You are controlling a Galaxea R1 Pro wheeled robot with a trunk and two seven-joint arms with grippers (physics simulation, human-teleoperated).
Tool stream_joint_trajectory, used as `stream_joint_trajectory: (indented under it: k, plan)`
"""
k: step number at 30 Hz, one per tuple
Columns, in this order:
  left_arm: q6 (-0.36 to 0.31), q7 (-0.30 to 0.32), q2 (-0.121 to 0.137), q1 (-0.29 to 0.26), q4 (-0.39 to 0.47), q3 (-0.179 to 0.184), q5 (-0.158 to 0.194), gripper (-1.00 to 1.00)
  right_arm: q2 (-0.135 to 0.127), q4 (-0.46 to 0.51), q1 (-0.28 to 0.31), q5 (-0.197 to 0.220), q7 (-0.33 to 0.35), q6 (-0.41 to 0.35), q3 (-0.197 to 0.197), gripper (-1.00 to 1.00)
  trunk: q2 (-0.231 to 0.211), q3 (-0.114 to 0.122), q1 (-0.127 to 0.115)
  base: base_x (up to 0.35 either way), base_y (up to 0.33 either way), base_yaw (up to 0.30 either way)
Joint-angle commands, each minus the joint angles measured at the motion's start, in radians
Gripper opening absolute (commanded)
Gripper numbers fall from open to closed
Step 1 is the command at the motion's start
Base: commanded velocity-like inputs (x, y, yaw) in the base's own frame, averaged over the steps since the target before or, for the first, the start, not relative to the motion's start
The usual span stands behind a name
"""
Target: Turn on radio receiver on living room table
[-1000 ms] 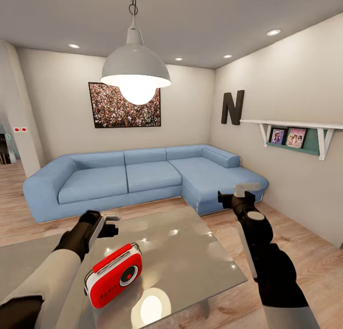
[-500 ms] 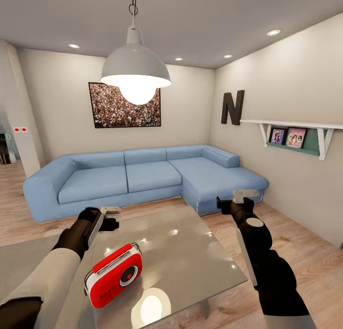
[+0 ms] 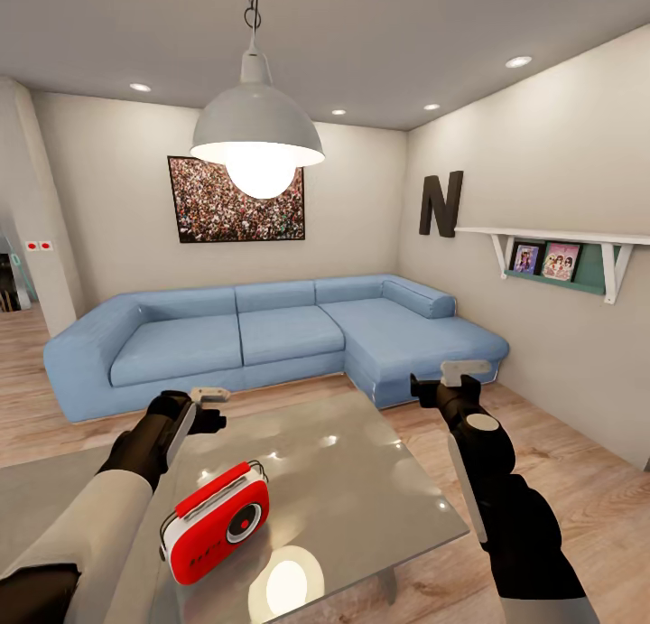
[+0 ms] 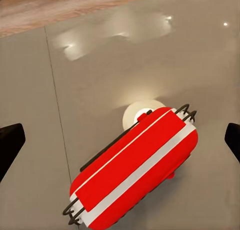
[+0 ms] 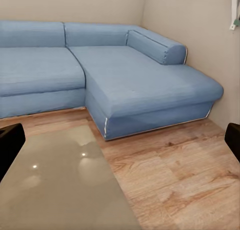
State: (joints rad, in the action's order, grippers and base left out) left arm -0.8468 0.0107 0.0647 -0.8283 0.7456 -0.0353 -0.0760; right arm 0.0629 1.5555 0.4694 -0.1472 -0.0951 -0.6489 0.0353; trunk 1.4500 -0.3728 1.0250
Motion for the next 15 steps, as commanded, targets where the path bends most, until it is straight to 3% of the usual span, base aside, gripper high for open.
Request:
stream_joint_trajectory:
  k: [1,15]
  plan:
    - [0.000,0.000,0.000,0.000,0.000,0.000,0.000,1.00,0.000,0.000,0.000,0.000,0.000,0.000,0.000,1.00,0.000,0.000,0.000,0.000,0.000,0.000]
    - [-0.001,0.000,0.000,0.000,0.000,0.001,0.001,1.00,0.000,0.000,0.000,0.000,-0.001,0.000,-0.001,1.00,0.000,-0.004,0.000,0.000,0.000,0.000]
